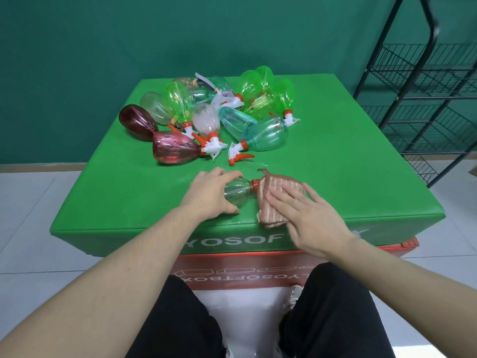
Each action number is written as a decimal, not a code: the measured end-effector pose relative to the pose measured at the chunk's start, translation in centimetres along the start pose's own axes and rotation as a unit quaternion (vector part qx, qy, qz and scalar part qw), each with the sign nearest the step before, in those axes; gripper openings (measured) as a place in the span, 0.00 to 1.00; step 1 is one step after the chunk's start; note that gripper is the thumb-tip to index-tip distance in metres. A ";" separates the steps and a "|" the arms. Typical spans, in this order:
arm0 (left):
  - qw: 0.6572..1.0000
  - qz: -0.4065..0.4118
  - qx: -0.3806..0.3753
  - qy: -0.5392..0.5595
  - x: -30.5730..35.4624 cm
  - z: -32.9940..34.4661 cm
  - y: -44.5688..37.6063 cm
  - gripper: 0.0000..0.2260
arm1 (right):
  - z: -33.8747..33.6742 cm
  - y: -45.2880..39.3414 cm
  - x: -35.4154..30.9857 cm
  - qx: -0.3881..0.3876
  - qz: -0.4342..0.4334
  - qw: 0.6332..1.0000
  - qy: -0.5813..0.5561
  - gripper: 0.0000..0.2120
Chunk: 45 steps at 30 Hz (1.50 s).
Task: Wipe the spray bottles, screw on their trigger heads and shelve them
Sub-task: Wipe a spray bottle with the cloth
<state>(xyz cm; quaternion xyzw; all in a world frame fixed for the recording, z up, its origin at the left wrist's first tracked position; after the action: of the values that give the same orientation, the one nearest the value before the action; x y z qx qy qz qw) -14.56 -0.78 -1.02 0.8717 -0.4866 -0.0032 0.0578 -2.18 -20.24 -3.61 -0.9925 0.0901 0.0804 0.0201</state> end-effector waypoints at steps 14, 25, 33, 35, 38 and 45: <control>1.000 0.007 0.017 -0.014 0.0 0.5 0.1 0.41 | -1.4 -6.4 0.5 -0.018 0.115 0.979 -0.166 0.29; 1.000 -0.004 -0.020 0.008 0.0 -0.1 -1.3 0.41 | -0.4 -1.2 -1.2 -0.015 0.047 0.990 -0.136 0.38; 0.998 -0.051 0.003 0.022 -0.9 -0.8 -0.4 0.37 | -1.6 -0.8 -0.2 0.187 0.140 0.856 -0.462 0.28; 0.997 -0.071 0.018 0.003 -1.3 -0.9 0.2 0.35 | -1.4 -1.2 0.7 0.219 0.199 0.774 -0.560 0.25; 0.995 -0.088 0.027 0.041 -1.7 -0.9 0.8 0.33 | -1.6 -2.1 1.3 0.261 0.246 0.675 -0.644 0.22; 0.985 -0.109 0.010 0.130 -0.2 -0.6 1.6 0.29 | -3.2 -3.5 -1.6 0.267 0.181 0.757 -0.568 0.25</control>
<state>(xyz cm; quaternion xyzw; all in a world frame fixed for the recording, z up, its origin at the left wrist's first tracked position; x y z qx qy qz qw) -15.96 -1.40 -0.23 0.9131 -0.3768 0.1087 0.1116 -2.56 -16.65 -0.07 -0.6844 0.2581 0.6038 0.3170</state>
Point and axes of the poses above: each hand's wrist, its own y-axis away from the middle knuckle, its own z-axis out of the palm, x = y × z, the point moved 4 cm from there along -y, towards the middle knuckle, and after that the axes turned 15 degrees about -y, right-handed, at the moved point
